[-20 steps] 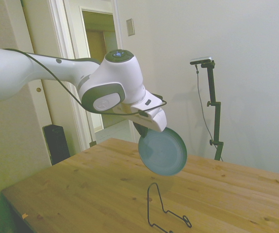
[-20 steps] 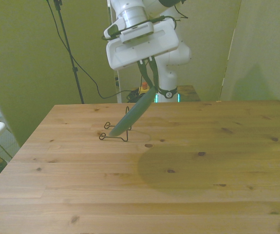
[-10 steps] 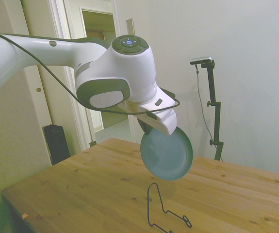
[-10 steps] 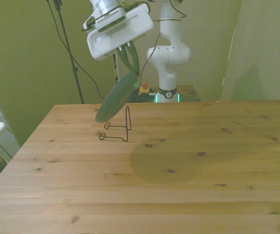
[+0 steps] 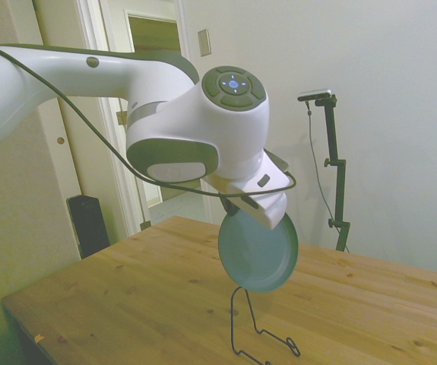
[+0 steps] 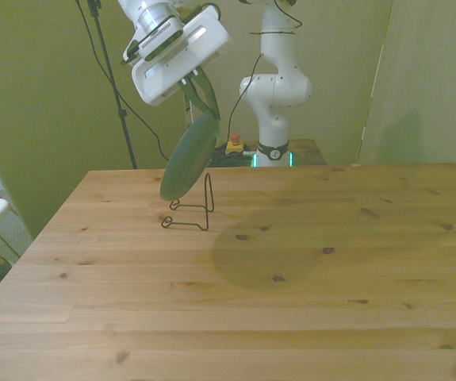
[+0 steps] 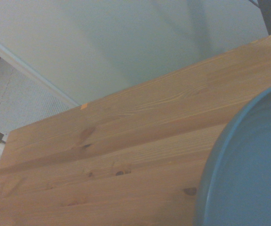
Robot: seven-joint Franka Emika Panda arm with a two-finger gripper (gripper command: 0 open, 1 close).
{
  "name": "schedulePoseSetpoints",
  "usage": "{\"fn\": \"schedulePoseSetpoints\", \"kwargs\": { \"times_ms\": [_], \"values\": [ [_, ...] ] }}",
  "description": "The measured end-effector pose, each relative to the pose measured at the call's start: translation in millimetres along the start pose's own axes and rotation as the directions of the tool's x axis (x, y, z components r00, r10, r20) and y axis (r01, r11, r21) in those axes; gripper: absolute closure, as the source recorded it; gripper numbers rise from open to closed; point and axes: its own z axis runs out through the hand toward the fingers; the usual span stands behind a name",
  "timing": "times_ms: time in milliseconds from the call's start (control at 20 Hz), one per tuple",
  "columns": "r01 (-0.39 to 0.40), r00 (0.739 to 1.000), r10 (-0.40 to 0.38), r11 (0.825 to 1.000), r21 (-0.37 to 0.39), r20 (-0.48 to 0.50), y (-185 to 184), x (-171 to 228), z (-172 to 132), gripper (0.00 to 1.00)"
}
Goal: Load the plate
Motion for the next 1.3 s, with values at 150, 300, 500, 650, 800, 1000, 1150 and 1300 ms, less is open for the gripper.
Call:
{"fn": "schedulePoseSetpoints", "kwargs": {
  "times_ms": [150, 300, 500, 650, 800, 1000, 1150, 1300],
  "values": [
    [-0.010, 1.000, 0.010, 1.000, 0.003, 0.023, 7.3, 2.8, 4.1, 1.00],
    [-0.019, 0.999, 0.018, 1.000, 0.018, 0.043, 11.4, 4.1, 6.7, 1.00],
    [-0.027, 0.998, 0.025, 0.999, 0.027, 0.059, 20.8, 6.6, 3.5, 1.00],
    [-0.029, 0.997, 0.027, 0.999, 0.028, 0.070, 23.2, 6.3, 1.0, 1.00],
    [-0.039, 0.996, 0.036, 0.999, 0.034, 0.084, 28.7, 7.1, -9.8, 1.00],
    [-0.049, 0.995, 0.045, 0.998, 0.039, 0.090, 39.5, 8.8, -19.8, 1.00],
    [-0.050, 0.994, 0.047, 0.998, 0.038, 0.095, 46.2, 9.3, -17.8, 1.00],
    [-0.052, 0.993, 0.048, 0.998, 0.035, 0.105, 55.1, 9.0, -12.7, 1.00]
  ]
}}
